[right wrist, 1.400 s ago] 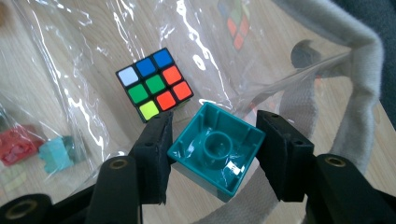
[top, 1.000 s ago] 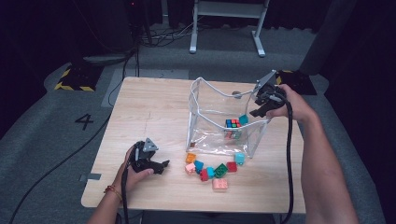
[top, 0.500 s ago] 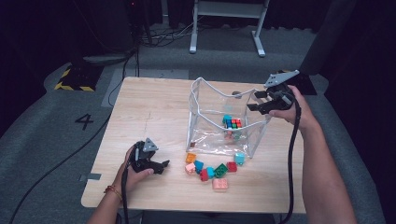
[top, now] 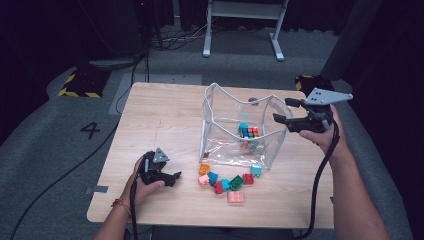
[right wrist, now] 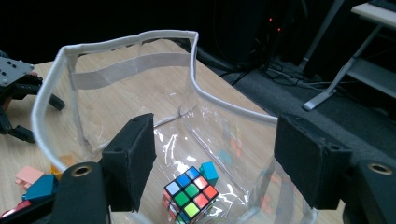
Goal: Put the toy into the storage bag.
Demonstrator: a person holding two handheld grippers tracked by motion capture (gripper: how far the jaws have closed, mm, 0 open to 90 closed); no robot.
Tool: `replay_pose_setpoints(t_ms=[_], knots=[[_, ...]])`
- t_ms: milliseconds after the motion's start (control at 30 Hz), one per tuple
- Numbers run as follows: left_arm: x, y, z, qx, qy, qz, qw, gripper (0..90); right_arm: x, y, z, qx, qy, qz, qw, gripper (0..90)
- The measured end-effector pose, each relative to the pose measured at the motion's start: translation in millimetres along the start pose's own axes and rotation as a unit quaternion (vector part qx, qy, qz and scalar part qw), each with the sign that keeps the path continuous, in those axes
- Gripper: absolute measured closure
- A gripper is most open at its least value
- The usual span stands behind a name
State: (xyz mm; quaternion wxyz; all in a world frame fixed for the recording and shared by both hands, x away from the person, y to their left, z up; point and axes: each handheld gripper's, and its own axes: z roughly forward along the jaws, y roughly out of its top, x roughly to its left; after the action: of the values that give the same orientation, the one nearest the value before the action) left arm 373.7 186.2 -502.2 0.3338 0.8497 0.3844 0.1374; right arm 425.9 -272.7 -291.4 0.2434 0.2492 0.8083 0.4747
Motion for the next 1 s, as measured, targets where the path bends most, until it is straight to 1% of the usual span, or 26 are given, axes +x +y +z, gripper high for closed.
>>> replay_pose_setpoints(t_ms=[33, 67, 100, 167, 267, 300, 367, 467, 500, 567, 600, 700, 733, 800, 867, 900, 933, 1000], knots=[[0.3, 0.1, -0.2, 0.001, -0.001, 0.001, 1.0, 11.4, 3.3, -2.1, -3.7, -0.005, -0.003, -0.001, 1.0, 29.8], [0.3, 0.1, -0.2, 0.001, -0.001, 0.001, 1.0, 11.3, 3.3, -2.1, -3.7, -0.005, -0.003, -0.001, 1.0, 29.8], [0.2, 0.1, -0.2, 0.001, -0.001, 0.001, 1.0, 11.3, 10.8, -7.0, -12.6, -0.019, 0.001, -0.002, 0.9998, 29.5], [0.2, 0.1, -0.2, 0.001, -0.001, 0.001, 1.0, 11.4, 15.7, -11.4, -18.9, -0.029, 0.003, -0.006, 0.9996, 29.5], [0.1, 0.0, 0.0, 0.0, 0.0, 0.001, 1.0, 11.3, 24.3, -20.3, -27.7, -0.04, 0.01, -0.003, 0.9992, 29.8], [0.1, 0.0, 0.0, 0.0, 0.0, 0.001, 1.0, 11.3, 27.8, -24.3, -30.7, -0.042, 0.009, -0.002, 0.9991, 30.1], [0.3, 0.2, -0.1, 0.001, -0.001, 0.0, 1.0, 11.3, 34.7, -33.6, -35.4, -0.048, 0.016, 0.002, 0.9987, 30.5], [-0.1, 0.2, -0.3, 0.003, -0.001, -0.002, 1.0, 11.0, 45.5, -48.6, -41.1, -0.054, 0.024, 0.001, 0.9983, 31.0], [-0.2, 0.2, -0.3, 0.003, -0.001, -0.002, 1.0, 11.0, 48.2, -53.9, -42.4, -0.056, 0.028, -0.001, 0.9981, 31.3], [-0.2, 0.2, -0.3, 0.003, -0.001, -0.002, 1.0, 11.0, 54.9, -65.6, -43.5, -0.063, 0.032, 0.004, 0.9975, 32.6], [-0.2, 0.2, -0.3, 0.003, -0.001, -0.002, 1.0, 11.0, 57.7, -72.2, -42.1, -0.065, 0.039, 0.005, 0.9971, 33.2], [-0.2, 0.2, -0.2, 0.003, -0.001, -0.002, 1.0, 11.0, 70.1, -90.4, -36.5, -0.043, 0.036, -0.006, 0.9984, 33.7], [-0.2, 0.2, -0.3, 0.003, -0.001, -0.002, 1.0, 11.0, 73.5, -95.8, -34.9, -0.04, 0.039, -0.005, 0.9985, 33.9], [-0.3, 0.1, -0.2, 0.003, -0.001, -0.003, 1.0, 11.0, 79.6, -105.8, -31.5, -0.037, 0.051, 0.003, 0.998, 34.7], [-0.2, 0.2, -0.3, 0.003, -0.001, -0.002, 1.0, 11.0, 86.0, -113.1, -27.1, -0.021, 0.059, 0.001, 0.998, 36.5], [-0.1, 0.2, -0.2, 0.003, -0.001, -0.002, 1.0, 11.0, 89.0, -116.7, -23.8, -0.018, 0.072, 0.0, 0.9972, 38.4], [-0.2, 0.2, -0.2, 0.003, -0.001, -0.002, 1.0, 11.0, 91.3, -120.2, -19.8, -0.013, 0.083, -0.004, 0.9964, 38.4], [-0.2, 0.2, -0.2, 0.003, -0.001, -0.002, 1.0, 11.0, 97.6, -126.8, -10.1, -0.003, 0.097, -0.007, 0.9953, 38.4]])
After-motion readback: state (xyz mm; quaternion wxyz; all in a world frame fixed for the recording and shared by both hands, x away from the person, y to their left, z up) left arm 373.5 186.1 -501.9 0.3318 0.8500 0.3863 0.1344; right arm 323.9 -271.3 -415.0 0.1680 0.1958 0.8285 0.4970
